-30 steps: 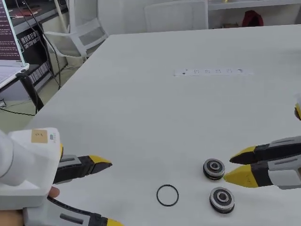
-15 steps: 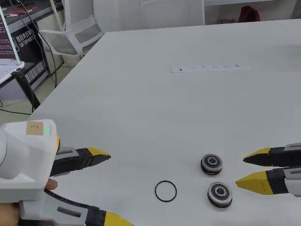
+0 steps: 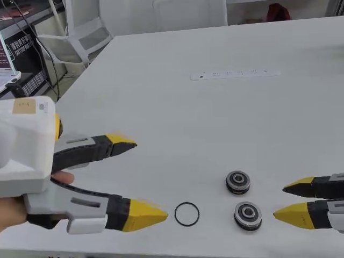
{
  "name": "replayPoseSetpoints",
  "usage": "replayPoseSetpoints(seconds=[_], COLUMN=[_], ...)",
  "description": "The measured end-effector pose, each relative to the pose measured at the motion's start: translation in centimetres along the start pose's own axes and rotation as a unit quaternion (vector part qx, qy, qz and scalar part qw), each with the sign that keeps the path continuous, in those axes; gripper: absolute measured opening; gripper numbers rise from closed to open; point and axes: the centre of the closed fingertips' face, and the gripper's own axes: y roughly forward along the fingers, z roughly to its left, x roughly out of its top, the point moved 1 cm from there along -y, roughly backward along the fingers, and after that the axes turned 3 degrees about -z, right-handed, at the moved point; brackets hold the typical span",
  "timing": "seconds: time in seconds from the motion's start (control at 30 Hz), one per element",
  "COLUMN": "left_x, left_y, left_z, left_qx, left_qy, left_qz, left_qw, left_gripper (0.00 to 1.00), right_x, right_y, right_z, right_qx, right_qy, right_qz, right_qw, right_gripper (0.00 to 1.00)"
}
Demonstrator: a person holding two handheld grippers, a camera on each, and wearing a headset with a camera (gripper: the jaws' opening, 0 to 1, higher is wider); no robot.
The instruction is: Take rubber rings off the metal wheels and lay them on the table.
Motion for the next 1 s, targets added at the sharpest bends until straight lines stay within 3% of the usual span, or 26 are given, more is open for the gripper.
replayPoseSetpoints(seconds=[0.1,0.27,0.5,0.6,0.7,0.83,1.0], left_x=[1.9,4.1,6.3,6.4,5.9,5.6,3.9], left_y=[0.9,2.5,5.3,6.3,7.8,9.4,11.9], left_z=[-0.4,-1.0,-2.6,-3.2,-3.8,-4.3,-5.0], left_qx=[-0.015,-0.028,-0.062,-0.084,-0.111,-0.126,-0.146], left_qy=[0.016,0.031,0.079,0.097,0.093,0.105,0.110], left_qz=[-0.022,-0.053,-0.061,-0.057,-0.045,-0.037,-0.011], left_qw=[0.9995,0.9977,0.9930,0.9901,0.9885,0.9857,0.9831], left_gripper=[0.76,0.71,0.65,0.63,0.61,0.61,0.58], right_x=[-0.4,-0.4,-0.7,-0.9,-1.1,-1.0,-0.9], right_y=[0.0,0.3,0.9,1.2,1.4,1.6,1.9], right_z=[0.1,0.4,0.9,1.1,1.2,1.3,1.3], right_qx=[-0.002,0.000,0.007,0.010,0.013,0.015,0.018], right_qy=[-0.004,-0.005,-0.006,-0.013,-0.024,-0.028,-0.035], right_qz=[0.007,0.007,0.010,0.016,0.023,0.025,0.026], right_qw=[1.0000,1.0000,0.9999,0.9997,0.9994,0.9992,0.9989], right_gripper=[0.39,0.39,0.36,0.35,0.34,0.33,0.31])
